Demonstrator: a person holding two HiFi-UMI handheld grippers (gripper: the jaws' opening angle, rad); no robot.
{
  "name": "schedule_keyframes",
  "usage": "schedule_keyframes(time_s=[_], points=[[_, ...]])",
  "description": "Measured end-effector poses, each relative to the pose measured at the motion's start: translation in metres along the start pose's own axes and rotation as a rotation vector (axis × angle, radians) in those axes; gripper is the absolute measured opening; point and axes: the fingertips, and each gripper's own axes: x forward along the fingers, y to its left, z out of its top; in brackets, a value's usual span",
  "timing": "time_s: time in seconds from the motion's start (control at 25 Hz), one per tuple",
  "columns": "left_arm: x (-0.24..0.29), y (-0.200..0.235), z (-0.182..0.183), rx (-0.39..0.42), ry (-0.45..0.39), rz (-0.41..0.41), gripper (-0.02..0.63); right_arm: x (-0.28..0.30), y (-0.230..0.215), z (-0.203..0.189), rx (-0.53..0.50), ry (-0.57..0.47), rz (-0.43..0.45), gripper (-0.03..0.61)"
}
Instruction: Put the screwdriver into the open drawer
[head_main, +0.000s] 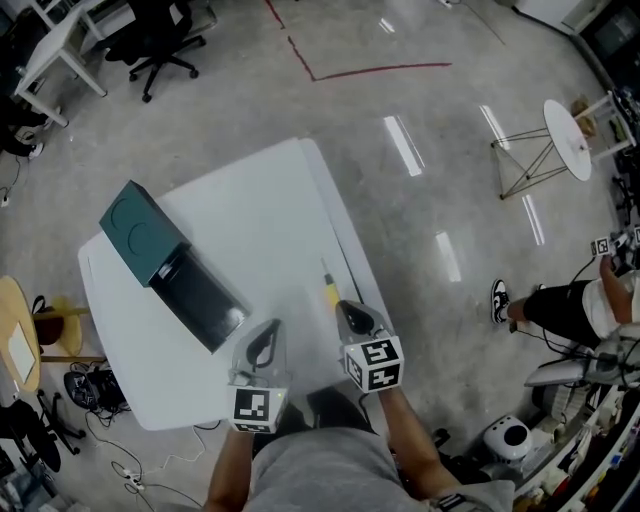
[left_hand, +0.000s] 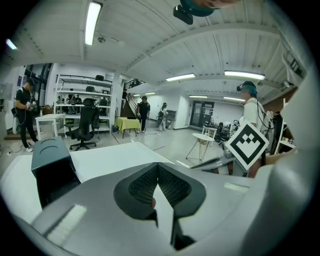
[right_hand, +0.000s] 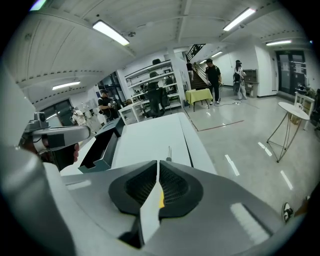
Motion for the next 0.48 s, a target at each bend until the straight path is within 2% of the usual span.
schedule_keyframes(time_s=[0.16,0.32,0.48], points=[[-0.001,0.002,-0.003,-0.006,0.005,0.018,0.011,0.012,-0.006,-0.004,0.03,0.035,0.006,0.05],[0.001,0.005,-0.005,-0.016,0.007,0.033,0.011,0.028,-0.007,-0.011,0.099,0.094,0.051,0.105],[0.005,0.01,-0.004,-0.021,0.012,0.041,0.012,0.044,-0.013,-0.013,0.111,0.142,0.045,0.114]])
